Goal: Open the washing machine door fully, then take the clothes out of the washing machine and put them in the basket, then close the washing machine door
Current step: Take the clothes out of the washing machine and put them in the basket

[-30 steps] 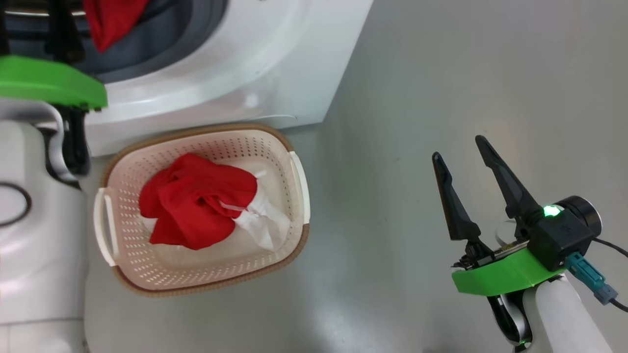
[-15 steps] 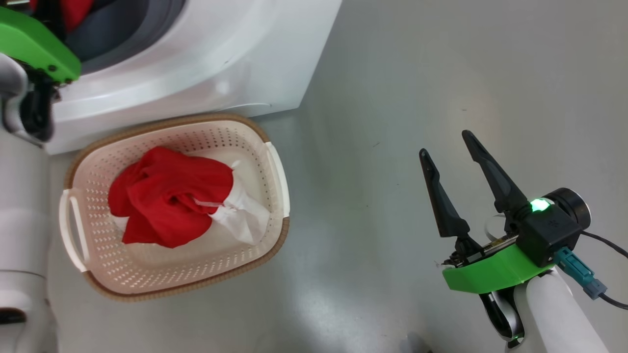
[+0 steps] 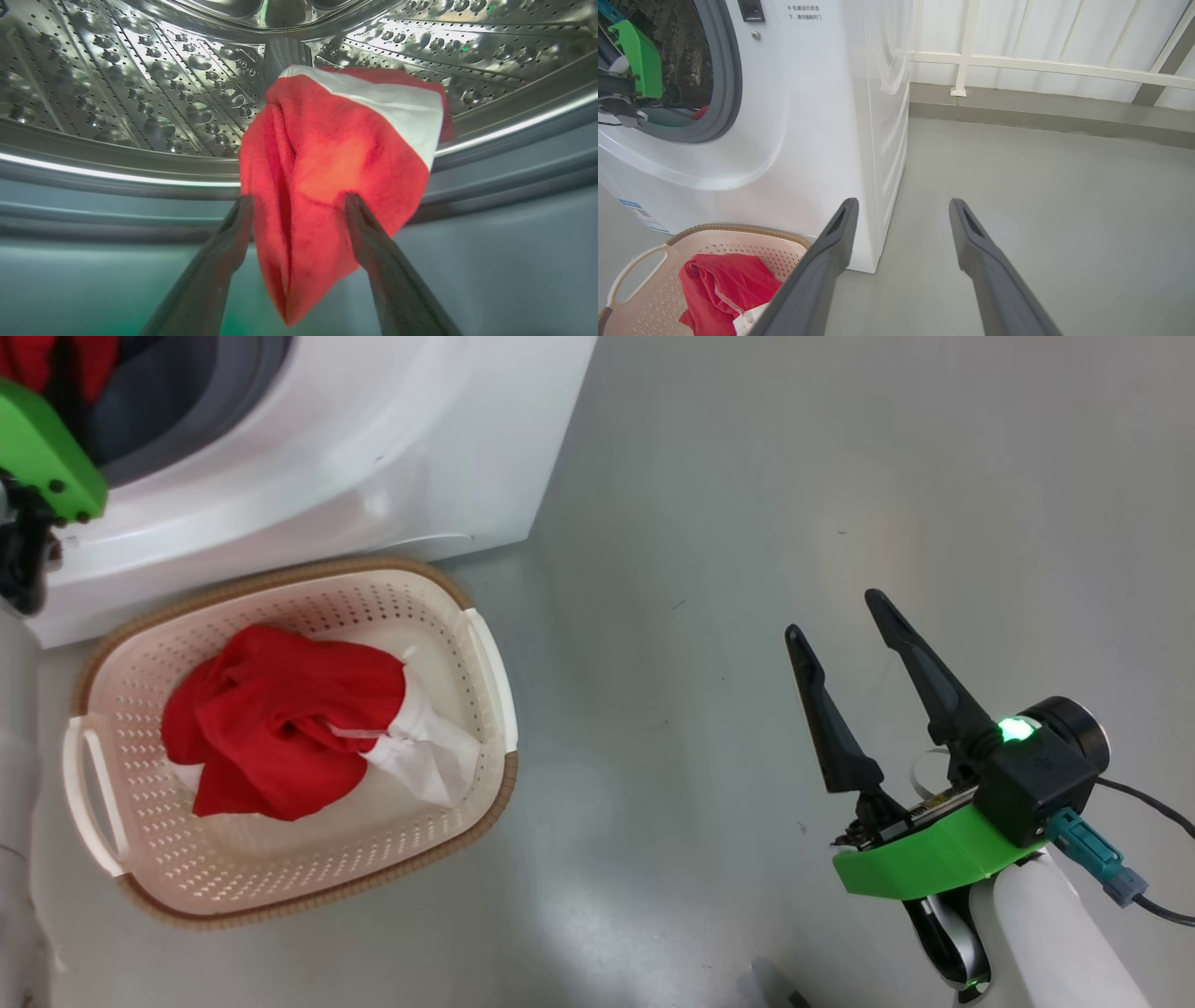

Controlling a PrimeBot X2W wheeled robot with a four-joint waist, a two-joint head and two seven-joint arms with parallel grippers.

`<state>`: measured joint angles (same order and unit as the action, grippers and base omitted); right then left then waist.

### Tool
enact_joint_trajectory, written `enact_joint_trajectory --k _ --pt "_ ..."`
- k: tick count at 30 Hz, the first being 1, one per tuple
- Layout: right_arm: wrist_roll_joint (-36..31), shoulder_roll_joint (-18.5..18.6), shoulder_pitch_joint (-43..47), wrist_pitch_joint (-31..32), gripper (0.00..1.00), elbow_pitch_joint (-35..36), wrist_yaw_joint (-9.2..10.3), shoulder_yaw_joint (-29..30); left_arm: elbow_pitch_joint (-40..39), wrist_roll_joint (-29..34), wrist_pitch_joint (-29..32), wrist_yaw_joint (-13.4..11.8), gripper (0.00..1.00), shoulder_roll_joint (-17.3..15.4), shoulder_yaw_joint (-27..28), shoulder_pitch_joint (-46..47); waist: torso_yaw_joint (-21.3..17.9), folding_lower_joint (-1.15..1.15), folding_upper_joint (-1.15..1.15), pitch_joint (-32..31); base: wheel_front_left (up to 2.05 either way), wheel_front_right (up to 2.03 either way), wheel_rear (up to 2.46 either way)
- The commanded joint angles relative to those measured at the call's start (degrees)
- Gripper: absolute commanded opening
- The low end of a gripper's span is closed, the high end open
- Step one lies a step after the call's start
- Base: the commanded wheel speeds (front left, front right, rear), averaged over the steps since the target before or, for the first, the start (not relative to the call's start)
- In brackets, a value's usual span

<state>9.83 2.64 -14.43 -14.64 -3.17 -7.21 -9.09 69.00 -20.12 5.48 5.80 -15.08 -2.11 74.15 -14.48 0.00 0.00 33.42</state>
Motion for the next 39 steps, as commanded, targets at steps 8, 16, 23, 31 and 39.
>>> enact_joint_trajectory --k 8,16,23,31,39 --pt "1.2 0.2 -0.6 -0.4 1.00 0.8 -0.28 -1.6 1.2 1.0 -0.2 -0.9 0.42 -3.5 -1.0 1.2 -1.0 0.00 0.00 0.5 0.00 0.00 0.00" --pt "1.7 0.2 -0.7 -0.4 1.00 0.6 -0.28 -2.1 1.9 0.6 -1.3 -0.2 0.00 -3.7 -1.7 1.6 -1.0 0.00 0.00 0.8 0.00 0.00 0.00" --pt "1.7 0.2 -0.8 -0.4 1.00 0.3 -0.28 -1.6 0.3 1.5 -9.6 -2.5 0.00 -3.7 -2.6 1.5 0.0 0.00 0.00 0.3 0.00 0.00 0.00" --pt "1.8 0.2 -0.7 -0.4 1.00 -0.1 -0.28 -1.5 -2.1 0.3 -19.1 -4.1 0.00 -2.4 -1.5 -1.6 2.1 0.00 0.00 -1.8 0.00 0.00 0.00" --pt "2.4 0.2 -0.3 -0.4 1.00 -0.1 -0.28 -1.2 -15.4 -0.1 -20.4 -4.9 0.00 -1.8 1.7 -9.6 3.9 0.00 0.00 -4.3 0.00 0.00 0.00"
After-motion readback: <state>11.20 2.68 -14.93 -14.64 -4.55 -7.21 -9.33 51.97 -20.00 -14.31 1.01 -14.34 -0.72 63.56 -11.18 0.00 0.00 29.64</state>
